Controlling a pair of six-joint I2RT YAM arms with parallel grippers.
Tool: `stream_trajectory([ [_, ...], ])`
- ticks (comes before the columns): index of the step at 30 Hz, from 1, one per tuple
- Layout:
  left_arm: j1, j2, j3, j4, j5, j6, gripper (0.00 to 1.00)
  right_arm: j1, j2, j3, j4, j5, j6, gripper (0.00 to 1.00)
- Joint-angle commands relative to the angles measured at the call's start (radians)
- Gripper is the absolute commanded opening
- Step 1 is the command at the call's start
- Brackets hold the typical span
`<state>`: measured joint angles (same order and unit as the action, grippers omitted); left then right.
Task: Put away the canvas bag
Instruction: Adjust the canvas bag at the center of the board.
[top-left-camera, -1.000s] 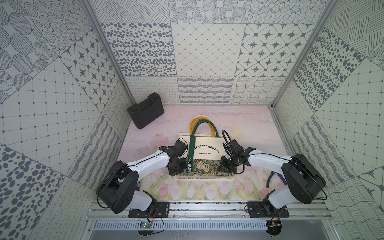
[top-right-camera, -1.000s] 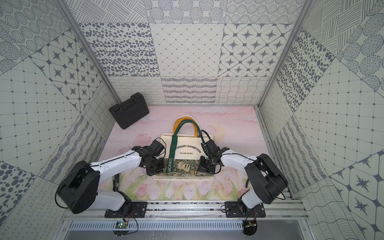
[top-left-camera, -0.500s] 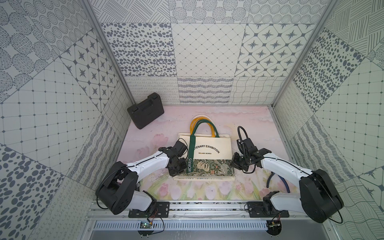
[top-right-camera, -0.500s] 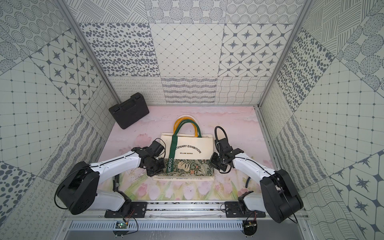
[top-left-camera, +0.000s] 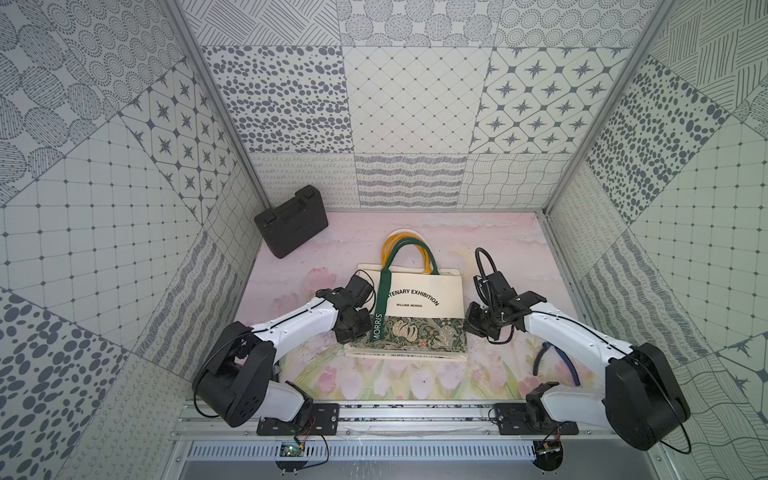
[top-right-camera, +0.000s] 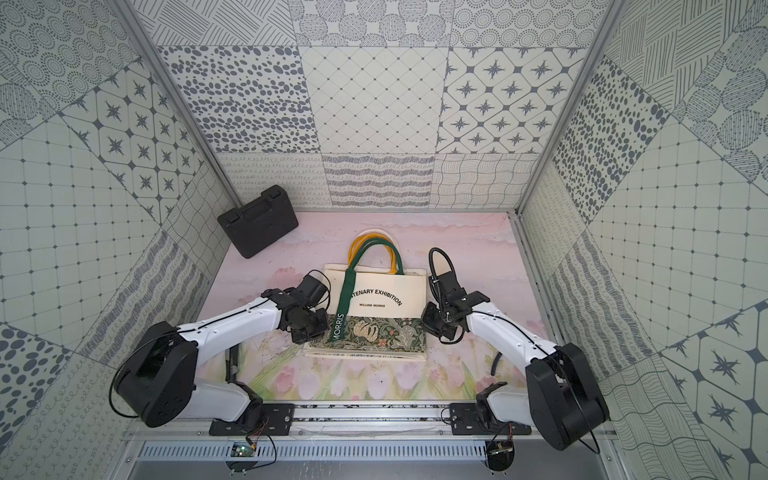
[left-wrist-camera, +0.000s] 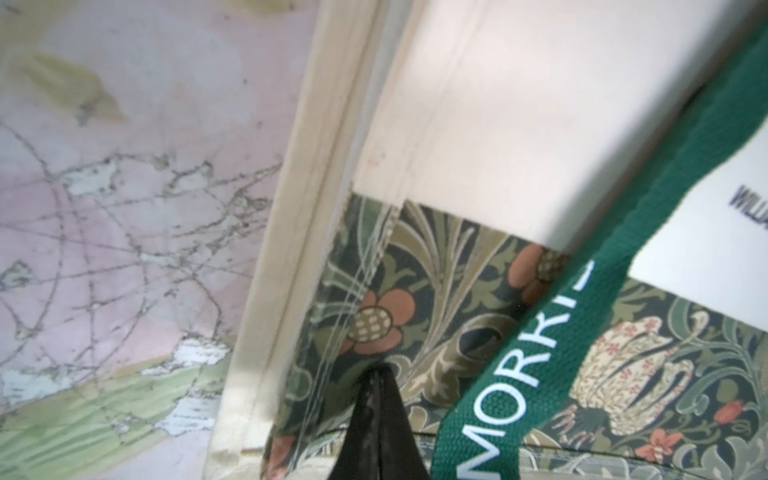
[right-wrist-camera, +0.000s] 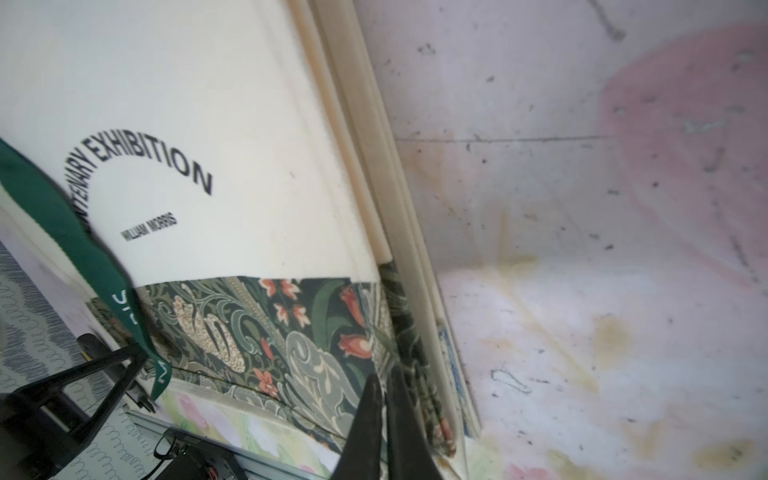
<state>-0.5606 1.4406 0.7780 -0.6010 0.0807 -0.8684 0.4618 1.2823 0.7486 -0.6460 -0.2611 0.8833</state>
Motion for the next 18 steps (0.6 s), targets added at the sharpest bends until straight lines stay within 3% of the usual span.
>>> stream_trajectory([
  [1, 0.024, 0.072, -0.008, 0.049, -0.103, 0.075, 0.0, 0.048, 0.001, 0.049, 0.021, -0.002, 0.018, 0.09],
  [6, 0.024, 0.049, 0.003, 0.062, -0.079, 0.071, 0.0, 0.086, 0.135, 0.057, 0.077, -0.036, 0.022, 0.08],
  [13, 0.027, -0.019, 0.116, 0.006, -0.064, 0.108, 0.0, 0.086, 0.22, 0.027, 0.09, 0.04, 0.021, 0.08],
  [18, 0.069, 0.065, 0.155, 0.044, -0.035, 0.166, 0.0, 0.092, 0.224, 0.06, 0.083, 0.033, 0.019, 0.08],
])
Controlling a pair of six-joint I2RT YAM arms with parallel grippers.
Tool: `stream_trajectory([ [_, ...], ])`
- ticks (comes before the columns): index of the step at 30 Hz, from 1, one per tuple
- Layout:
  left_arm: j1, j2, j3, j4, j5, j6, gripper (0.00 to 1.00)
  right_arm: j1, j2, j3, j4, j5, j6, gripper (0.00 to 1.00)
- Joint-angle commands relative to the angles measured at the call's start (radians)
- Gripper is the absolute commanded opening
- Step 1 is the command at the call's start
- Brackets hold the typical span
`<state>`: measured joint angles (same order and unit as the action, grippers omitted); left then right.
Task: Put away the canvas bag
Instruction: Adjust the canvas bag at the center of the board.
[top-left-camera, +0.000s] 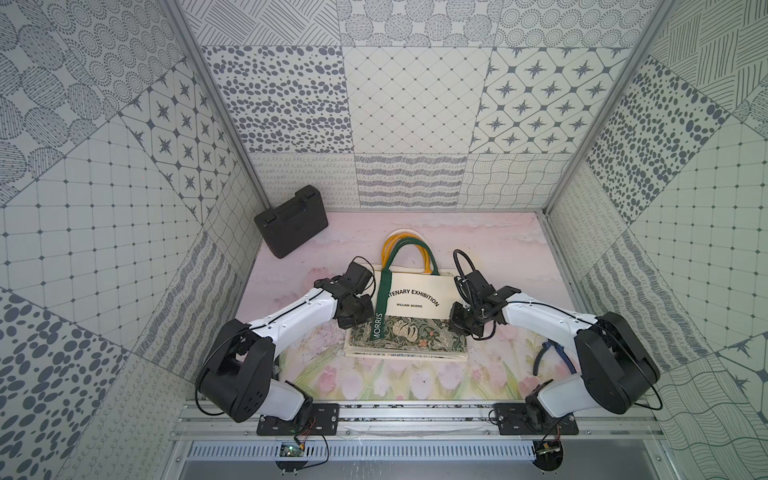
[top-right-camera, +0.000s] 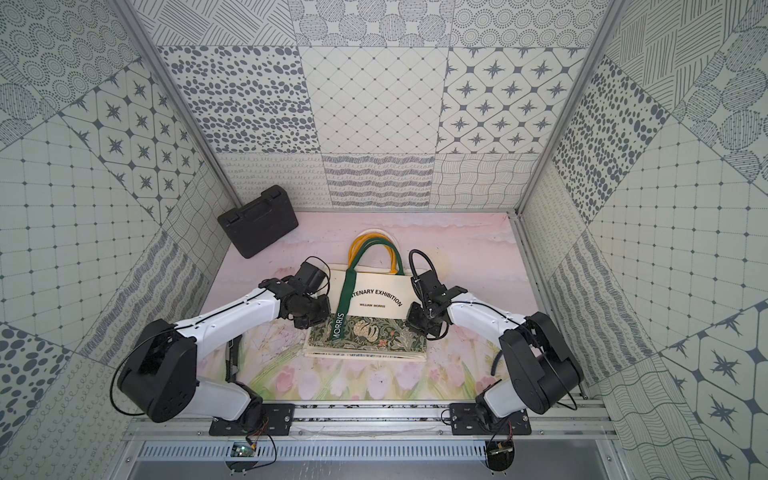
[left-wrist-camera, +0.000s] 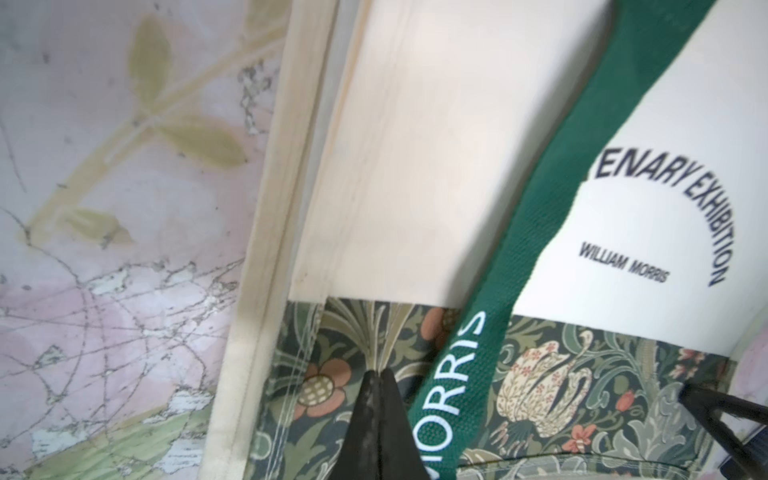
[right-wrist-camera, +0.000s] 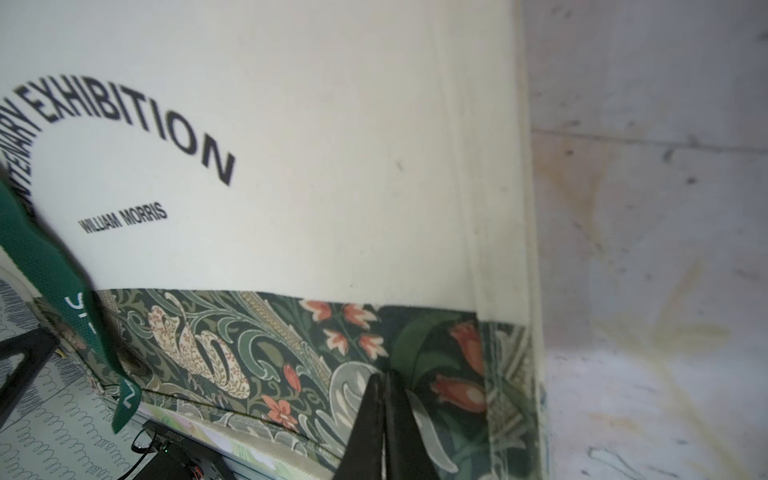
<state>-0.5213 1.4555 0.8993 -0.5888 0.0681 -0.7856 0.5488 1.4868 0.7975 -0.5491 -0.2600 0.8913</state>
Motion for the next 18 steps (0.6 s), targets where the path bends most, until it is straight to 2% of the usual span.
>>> stream_trajectory([
  [1, 0.041, 0.081, 0.031, 0.049, -0.016, 0.09, 0.0, 0.005, 0.01, 0.022, -0.018, 0.03, 0.015, 0.08],
  [5, 0.064, 0.168, 0.019, 0.095, 0.003, 0.093, 0.0, 0.001, -0.003, 0.12, -0.069, 0.073, -0.005, 0.08],
  [8, 0.066, 0.183, 0.023, 0.112, 0.014, 0.087, 0.0, -0.02, 0.055, 0.224, -0.11, 0.112, -0.048, 0.08],
  [13, 0.075, 0.164, 0.137, 0.069, 0.01, 0.115, 0.0, -0.07, 0.201, 0.328, -0.105, 0.106, -0.061, 0.07],
  [18, 0.106, 0.239, 0.287, 0.037, 0.02, 0.195, 0.0, -0.07, 0.281, 0.325, -0.046, 0.096, -0.014, 0.07],
])
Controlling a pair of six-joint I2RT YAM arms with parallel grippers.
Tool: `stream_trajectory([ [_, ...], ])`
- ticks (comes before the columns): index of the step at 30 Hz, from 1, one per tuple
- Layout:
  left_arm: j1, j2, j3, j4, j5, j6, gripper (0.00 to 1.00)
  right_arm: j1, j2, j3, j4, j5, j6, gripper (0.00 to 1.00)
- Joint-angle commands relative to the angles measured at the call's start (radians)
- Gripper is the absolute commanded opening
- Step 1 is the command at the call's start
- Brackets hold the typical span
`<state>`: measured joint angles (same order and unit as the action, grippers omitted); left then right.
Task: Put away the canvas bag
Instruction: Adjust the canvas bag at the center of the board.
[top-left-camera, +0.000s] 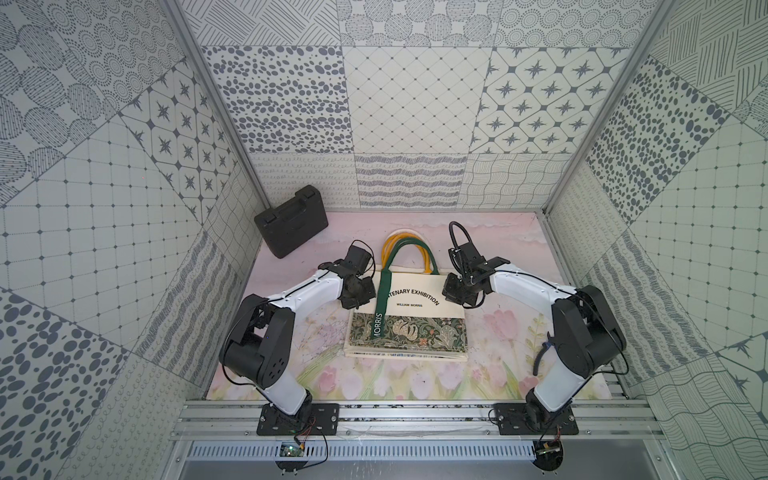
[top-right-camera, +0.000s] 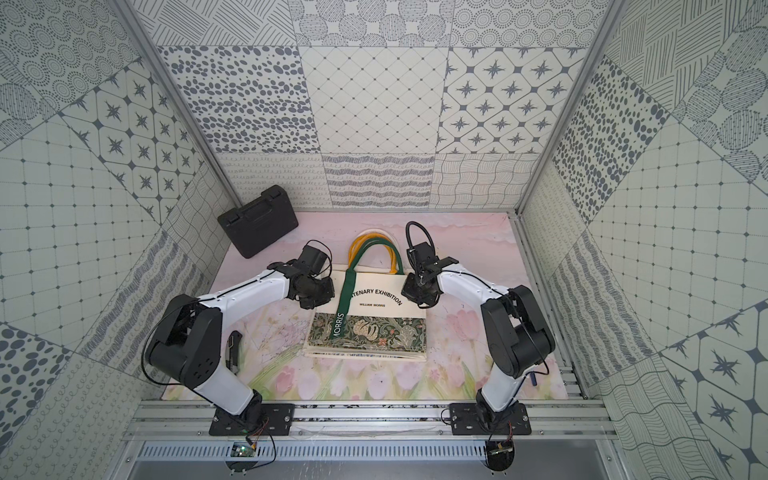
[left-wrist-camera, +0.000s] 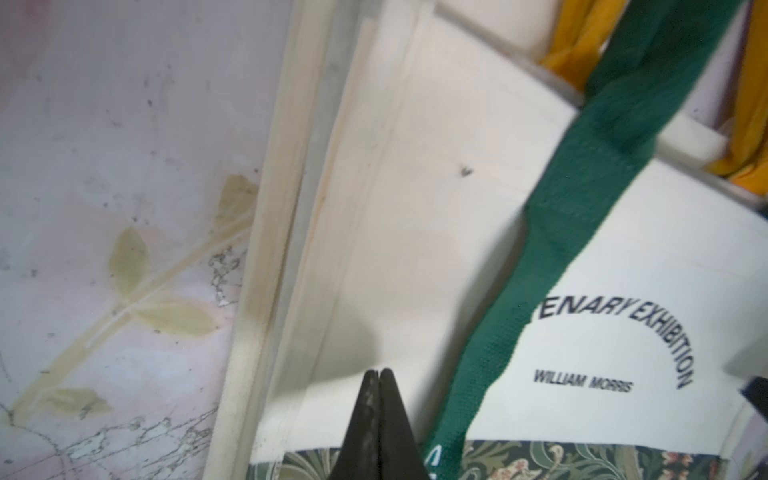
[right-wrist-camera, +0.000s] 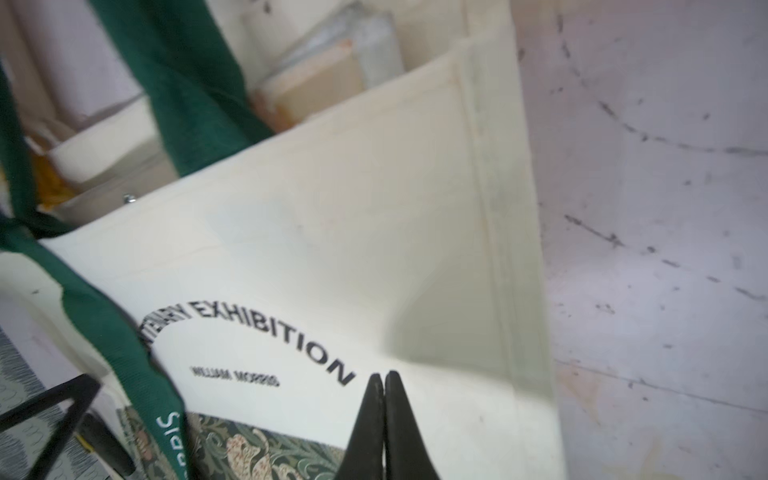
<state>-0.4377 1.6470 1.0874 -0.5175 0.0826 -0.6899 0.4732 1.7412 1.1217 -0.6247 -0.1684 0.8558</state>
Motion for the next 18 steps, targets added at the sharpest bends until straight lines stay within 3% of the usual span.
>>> stream_trajectory([
  [1, 0.039, 0.076, 0.116, -0.032, 0.016, 0.101, 0.0, 0.005, 0.044, 0.003, 0.038, -0.005, 0.028, 0.07],
  [4, 0.099, 0.139, 0.118, 0.019, 0.121, 0.028, 0.0, 0.005, 0.075, 0.032, 0.04, -0.022, 0.042, 0.07],
  [11, 0.102, 0.265, 0.152, 0.041, 0.139, 0.019, 0.0, 0.002, 0.062, 0.137, 0.016, 0.023, 0.064, 0.07],
  [18, 0.102, 0.19, 0.121, 0.076, 0.08, -0.011, 0.0, -0.022, 0.145, 0.169, 0.005, 0.008, 0.036, 0.07],
])
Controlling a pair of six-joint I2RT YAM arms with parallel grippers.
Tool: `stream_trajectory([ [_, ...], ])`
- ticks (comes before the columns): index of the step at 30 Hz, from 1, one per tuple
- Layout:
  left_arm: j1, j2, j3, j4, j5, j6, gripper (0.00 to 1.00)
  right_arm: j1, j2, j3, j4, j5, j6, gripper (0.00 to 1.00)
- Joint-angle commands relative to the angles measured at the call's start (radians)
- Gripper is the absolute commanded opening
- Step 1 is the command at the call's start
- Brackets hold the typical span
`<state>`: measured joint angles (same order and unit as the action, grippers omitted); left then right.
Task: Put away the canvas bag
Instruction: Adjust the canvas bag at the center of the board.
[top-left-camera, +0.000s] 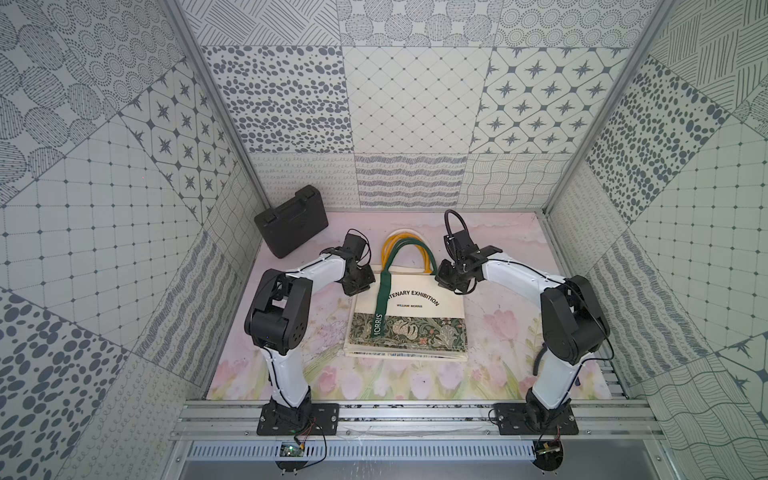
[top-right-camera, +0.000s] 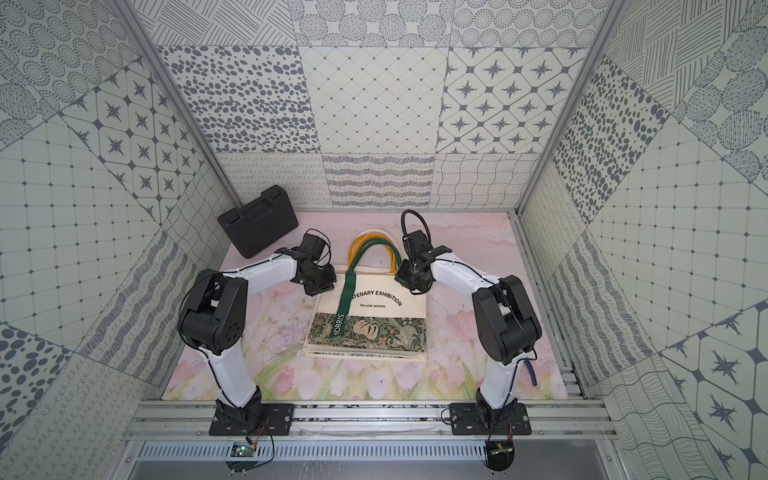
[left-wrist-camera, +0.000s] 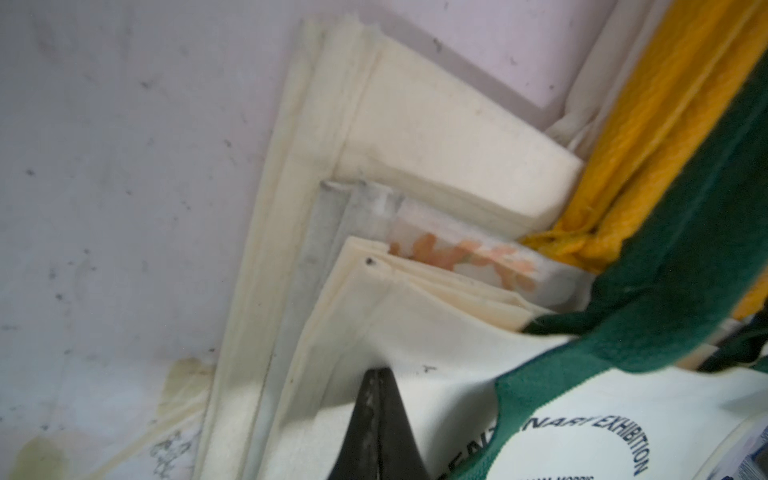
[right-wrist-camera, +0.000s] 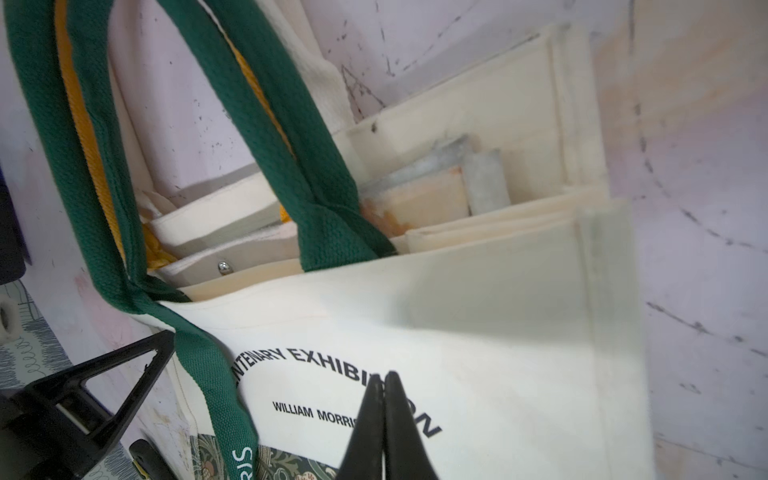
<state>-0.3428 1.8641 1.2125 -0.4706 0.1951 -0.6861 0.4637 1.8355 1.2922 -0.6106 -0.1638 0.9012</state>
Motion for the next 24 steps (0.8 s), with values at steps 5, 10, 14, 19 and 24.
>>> stream_trajectory([
  [5, 0.007, -0.096, -0.018, 0.109, 0.008, 0.028, 0.0, -0.029, 0.07, -0.017, 0.014, -0.023, -0.044, 0.07],
  [10, 0.008, -0.065, 0.061, 0.058, 0.02, 0.064, 0.0, -0.046, 0.099, 0.02, 0.001, -0.096, -0.083, 0.05],
  [14, 0.01, -0.154, -0.009, -0.002, -0.103, 0.036, 0.0, -0.066, 0.009, -0.021, -0.013, -0.097, -0.1, 0.05],
  [19, 0.022, -0.258, -0.167, 0.006, -0.121, 0.005, 0.0, -0.13, -0.17, -0.165, -0.034, -0.107, -0.136, 0.18],
  [24, 0.023, -0.265, -0.238, -0.109, -0.184, -0.053, 0.0, -0.152, -0.314, -0.305, -0.054, -0.106, -0.173, 0.19],
])
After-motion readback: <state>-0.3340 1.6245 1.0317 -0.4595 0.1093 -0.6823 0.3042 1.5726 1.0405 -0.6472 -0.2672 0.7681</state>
